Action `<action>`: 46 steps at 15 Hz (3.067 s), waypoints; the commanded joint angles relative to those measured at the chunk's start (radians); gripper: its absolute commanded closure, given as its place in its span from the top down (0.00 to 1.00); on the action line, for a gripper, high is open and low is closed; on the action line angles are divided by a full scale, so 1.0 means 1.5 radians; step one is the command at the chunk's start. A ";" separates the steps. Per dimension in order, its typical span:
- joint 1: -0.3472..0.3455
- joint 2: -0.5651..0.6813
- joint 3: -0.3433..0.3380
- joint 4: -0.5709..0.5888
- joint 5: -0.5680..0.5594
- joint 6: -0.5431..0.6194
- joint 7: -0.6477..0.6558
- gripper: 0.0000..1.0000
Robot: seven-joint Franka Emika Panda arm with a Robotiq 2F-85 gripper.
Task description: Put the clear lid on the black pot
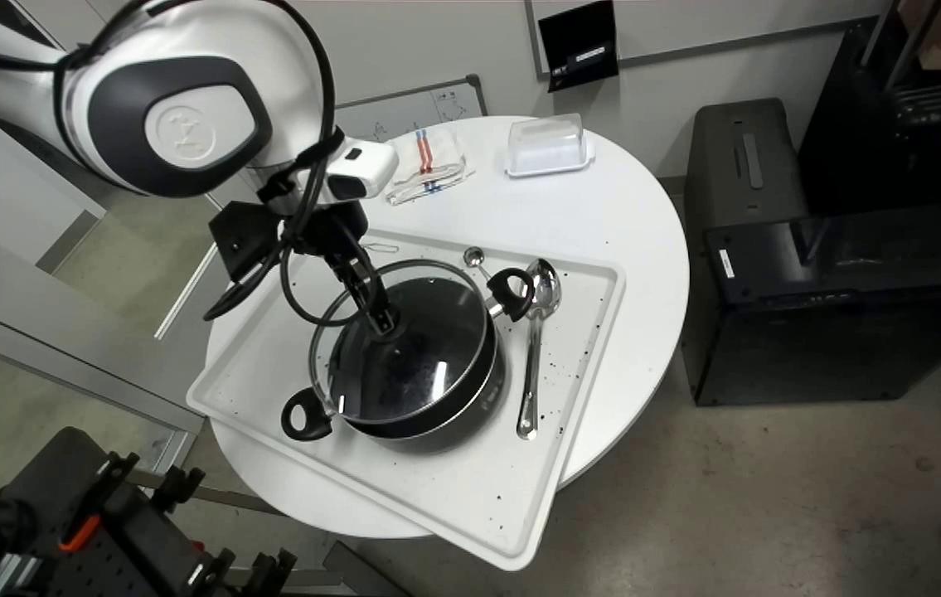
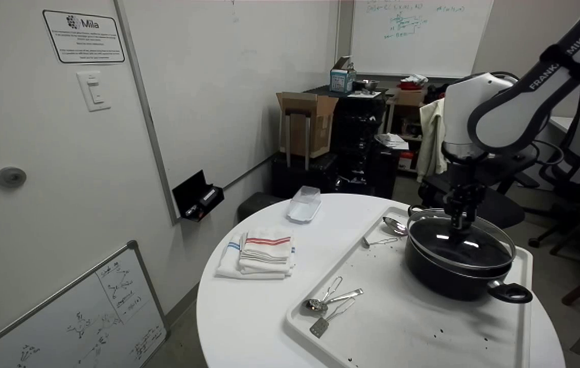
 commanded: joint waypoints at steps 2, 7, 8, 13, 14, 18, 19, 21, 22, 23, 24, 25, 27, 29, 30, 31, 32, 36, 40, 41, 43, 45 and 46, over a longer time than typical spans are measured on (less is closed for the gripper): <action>-0.011 0.003 0.000 0.023 0.029 -0.029 0.002 0.24; -0.019 0.012 0.000 0.028 0.043 -0.029 0.000 0.24; -0.019 0.014 0.000 0.029 0.045 -0.029 0.001 0.24; -0.021 0.020 0.000 0.031 0.054 -0.027 0.001 0.24; -0.021 0.020 0.000 0.031 0.056 -0.027 0.001 0.24; -0.023 0.024 0.000 0.034 0.060 -0.028 0.003 0.24; -0.023 0.026 -0.001 0.035 0.061 -0.027 0.003 0.24; -0.024 0.029 -0.001 0.038 0.062 -0.028 0.004 0.24; -0.025 0.030 -0.001 0.040 0.063 -0.028 0.004 0.24; -0.025 0.032 -0.001 0.041 0.064 -0.028 0.004 0.24; -0.025 0.033 -0.001 0.042 0.064 -0.028 0.004 0.24; -0.025 0.035 -0.001 0.044 0.064 -0.028 0.004 0.24; -0.025 0.038 -0.002 0.046 0.064 -0.028 0.004 0.24; -0.024 0.042 -0.002 0.049 0.063 -0.027 0.005 0.24; -0.024 0.044 -0.002 0.050 0.063 -0.027 0.005 0.24; -0.024 0.047 -0.002 0.051 0.063 -0.028 0.005 0.24; -0.023 0.049 -0.002 0.053 0.062 -0.028 0.004 0.24; -0.022 0.053 -0.002 0.054 0.061 -0.029 0.003 0.24; -0.019 0.052 -0.002 0.050 0.058 -0.029 0.003 0.24; -0.018 0.051 -0.002 0.049 0.057 -0.028 0.003 0.24; -0.017 0.052 -0.002 0.048 0.056 -0.028 0.004 0.24; -0.016 0.052 -0.002 0.047 0.056 -0.029 0.004 0.24; -0.016 0.052 -0.001 0.046 0.057 -0.030 0.004 0.24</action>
